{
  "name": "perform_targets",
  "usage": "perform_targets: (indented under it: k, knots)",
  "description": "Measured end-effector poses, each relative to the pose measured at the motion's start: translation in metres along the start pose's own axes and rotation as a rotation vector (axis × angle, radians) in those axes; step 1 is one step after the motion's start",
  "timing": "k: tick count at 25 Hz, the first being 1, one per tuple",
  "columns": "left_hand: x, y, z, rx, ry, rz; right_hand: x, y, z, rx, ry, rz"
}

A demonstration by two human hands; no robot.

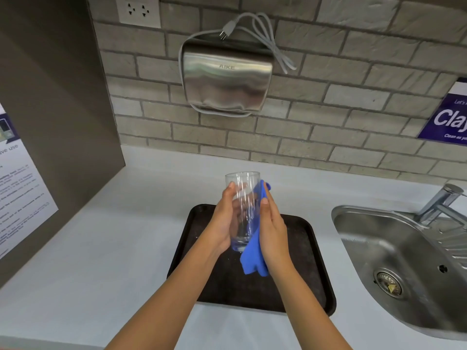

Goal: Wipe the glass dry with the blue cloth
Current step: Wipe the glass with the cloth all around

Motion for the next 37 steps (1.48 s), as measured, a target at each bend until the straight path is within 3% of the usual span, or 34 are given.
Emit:
perform_targets:
  k: [4, 6, 9, 11, 13, 16, 22, 27, 34, 37]
  knots:
    - [0.0, 0.011, 0.011, 0.004, 0.069, -0.028, 0.0, 0.02, 0.0, -0.176, 0.073, 0.29]
    - [-0.001, 0.007, 0.015, 0.018, 0.142, 0.118, 0.003, 0.023, 0.0, -0.176, 0.106, 0.307]
    - [0.0, 0.003, 0.006, -0.11, 0.242, 0.498, 0.012, 0.022, -0.001, -0.099, 0.205, 0.117]
    - [0.001, -0.003, 0.007, -0.134, 0.249, 0.596, 0.008, 0.018, -0.009, -0.01, 0.258, -0.094]
    - [0.0, -0.008, 0.008, -0.076, 0.235, 0.565, -0.01, 0.015, -0.019, 0.103, 0.245, -0.269]
    - [0.008, -0.014, 0.01, -0.003, 0.193, 0.379, -0.02, 0.023, -0.021, 0.169, 0.212, -0.316]
    - [0.015, -0.025, 0.019, 0.033, 0.1, 0.073, 0.009, 0.028, 0.001, -0.133, 0.128, 0.041]
    - [0.017, -0.038, 0.028, 0.074, 0.13, -0.013, 0.012, 0.033, -0.003, -0.16, 0.162, -0.046]
    - [0.03, -0.059, 0.036, 0.052, 0.145, 0.312, 0.016, 0.069, -0.018, -0.325, 0.155, -0.185]
    - [0.042, -0.075, 0.037, 0.068, 0.064, 0.414, 0.013, 0.071, -0.029, -0.278, 0.163, -0.242]
Point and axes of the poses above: each hand's wrist, its own z-axis towards the middle knuckle, its own x-axis out of the back of the hand, y = z × x, the point moved 5 cm from there along z, towards the middle knuckle, and after that the axes turned 13 degrees about -y, right-handed, at the moved point
